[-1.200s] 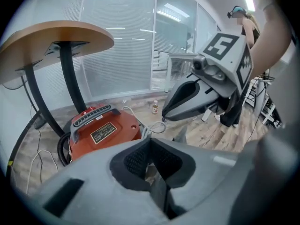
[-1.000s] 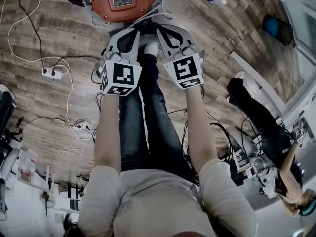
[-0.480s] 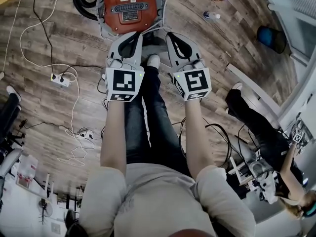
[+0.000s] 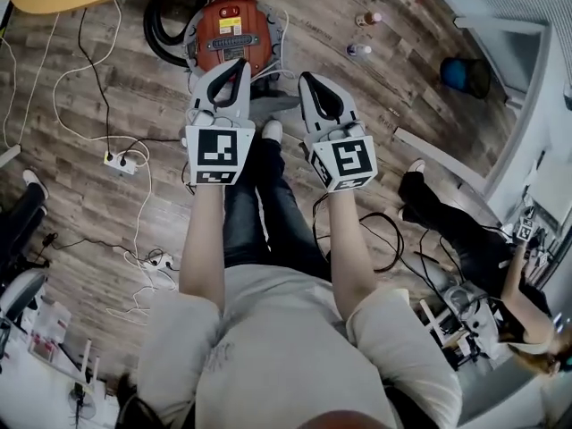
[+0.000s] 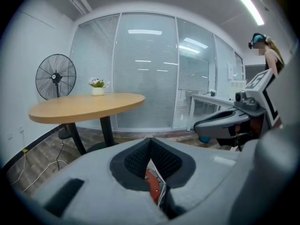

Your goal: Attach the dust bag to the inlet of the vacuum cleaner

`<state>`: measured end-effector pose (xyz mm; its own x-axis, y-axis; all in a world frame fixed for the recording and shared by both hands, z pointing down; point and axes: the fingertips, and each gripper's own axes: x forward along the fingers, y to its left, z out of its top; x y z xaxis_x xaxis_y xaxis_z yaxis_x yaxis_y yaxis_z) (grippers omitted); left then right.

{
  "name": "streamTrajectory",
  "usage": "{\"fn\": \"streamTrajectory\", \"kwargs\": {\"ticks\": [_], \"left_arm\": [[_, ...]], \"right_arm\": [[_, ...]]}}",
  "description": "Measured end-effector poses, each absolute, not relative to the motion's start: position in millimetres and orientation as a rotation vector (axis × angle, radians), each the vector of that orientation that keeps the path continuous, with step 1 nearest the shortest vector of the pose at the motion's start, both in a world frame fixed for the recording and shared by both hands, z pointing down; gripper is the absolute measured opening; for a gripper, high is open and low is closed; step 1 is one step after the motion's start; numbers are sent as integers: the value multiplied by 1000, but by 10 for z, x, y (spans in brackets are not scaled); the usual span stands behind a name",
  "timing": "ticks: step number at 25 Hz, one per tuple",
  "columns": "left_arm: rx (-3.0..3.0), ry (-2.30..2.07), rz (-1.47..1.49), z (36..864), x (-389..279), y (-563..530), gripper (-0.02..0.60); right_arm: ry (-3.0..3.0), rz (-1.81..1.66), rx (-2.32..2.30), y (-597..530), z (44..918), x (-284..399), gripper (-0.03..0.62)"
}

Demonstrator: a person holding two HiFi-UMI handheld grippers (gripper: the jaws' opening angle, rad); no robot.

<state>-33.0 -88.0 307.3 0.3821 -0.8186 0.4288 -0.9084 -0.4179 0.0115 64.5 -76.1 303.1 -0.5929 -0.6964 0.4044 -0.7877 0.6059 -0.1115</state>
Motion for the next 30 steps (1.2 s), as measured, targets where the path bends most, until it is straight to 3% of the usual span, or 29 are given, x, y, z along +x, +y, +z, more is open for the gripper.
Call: {"fn": "streamTrajectory", "kwargs": {"ticks": [30], "left_arm": [[2555, -1672, 294, 787, -300, -205, 17]], "right_arm": [[-2695, 242, 1318, -101, 778, 715, 4]]}}
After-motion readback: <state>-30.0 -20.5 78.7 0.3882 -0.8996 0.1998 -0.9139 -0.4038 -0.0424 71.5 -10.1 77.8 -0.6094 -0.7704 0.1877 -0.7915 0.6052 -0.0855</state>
